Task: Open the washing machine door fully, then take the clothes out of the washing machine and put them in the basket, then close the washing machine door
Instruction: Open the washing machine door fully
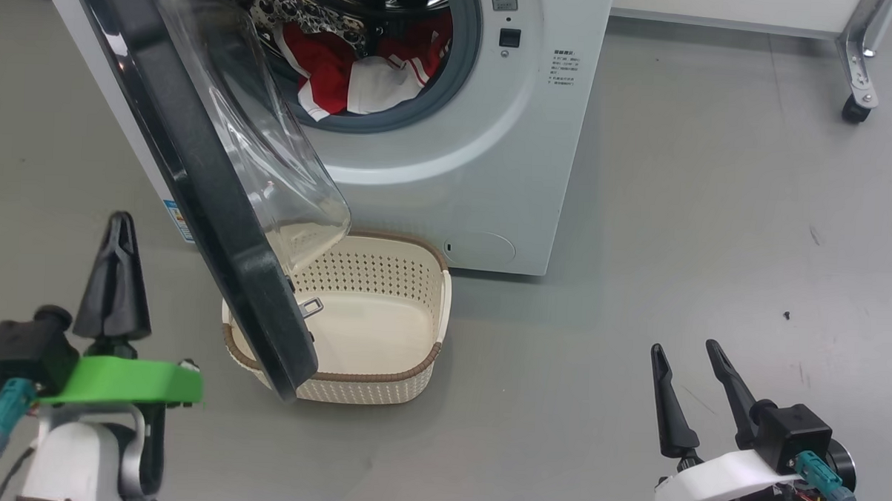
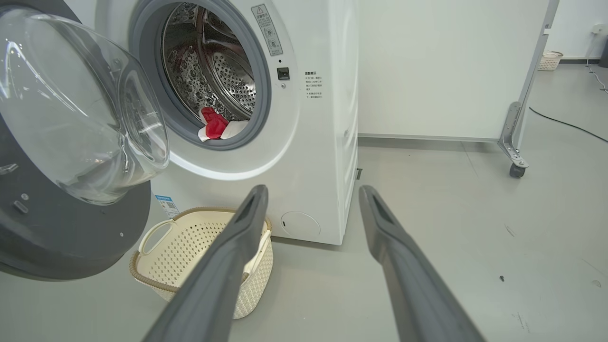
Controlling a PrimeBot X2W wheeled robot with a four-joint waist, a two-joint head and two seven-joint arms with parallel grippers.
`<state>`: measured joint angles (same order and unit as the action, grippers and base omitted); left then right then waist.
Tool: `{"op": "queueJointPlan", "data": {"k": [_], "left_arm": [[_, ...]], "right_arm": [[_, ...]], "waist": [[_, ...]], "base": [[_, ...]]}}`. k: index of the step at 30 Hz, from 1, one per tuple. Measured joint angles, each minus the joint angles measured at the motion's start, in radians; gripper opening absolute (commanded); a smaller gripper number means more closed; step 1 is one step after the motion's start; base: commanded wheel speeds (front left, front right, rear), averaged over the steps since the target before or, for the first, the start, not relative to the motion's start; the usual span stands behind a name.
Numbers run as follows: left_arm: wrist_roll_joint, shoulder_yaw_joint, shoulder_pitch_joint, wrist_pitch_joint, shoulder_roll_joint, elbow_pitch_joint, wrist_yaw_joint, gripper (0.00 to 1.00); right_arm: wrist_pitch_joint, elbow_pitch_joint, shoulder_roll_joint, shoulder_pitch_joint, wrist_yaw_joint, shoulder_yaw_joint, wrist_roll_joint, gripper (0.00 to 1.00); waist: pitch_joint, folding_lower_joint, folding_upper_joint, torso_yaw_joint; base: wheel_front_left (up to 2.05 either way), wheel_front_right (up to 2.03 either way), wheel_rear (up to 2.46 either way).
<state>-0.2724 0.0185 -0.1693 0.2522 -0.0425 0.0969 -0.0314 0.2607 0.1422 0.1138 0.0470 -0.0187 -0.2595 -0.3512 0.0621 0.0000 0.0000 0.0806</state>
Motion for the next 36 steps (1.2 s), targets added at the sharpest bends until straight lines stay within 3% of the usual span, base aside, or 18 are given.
{"op": "queueJointPlan", "data": {"k": [16,36], "left_arm": [[0.024,-0.006,-0.144,0.006,-0.023,-0.166,-0.016,0.0],[0.047,-0.244,-0.119,-0.085,-0.013,-0.164,-0.067,0.0]], "right_arm": [[0.0,0.016,-0.018,-0.007,0.017,0.009,0.01,1.0],[0.0,0.033,-0.036,-0.007,0.035,0.014,0.021,1.0]], "waist": [[-0.014,0.0,0.0,-0.008],[-0.011,0.0,0.0,-0.028]], "base": [[0.0,0.0,0.0],[0.0,0.0,0.0]]}}
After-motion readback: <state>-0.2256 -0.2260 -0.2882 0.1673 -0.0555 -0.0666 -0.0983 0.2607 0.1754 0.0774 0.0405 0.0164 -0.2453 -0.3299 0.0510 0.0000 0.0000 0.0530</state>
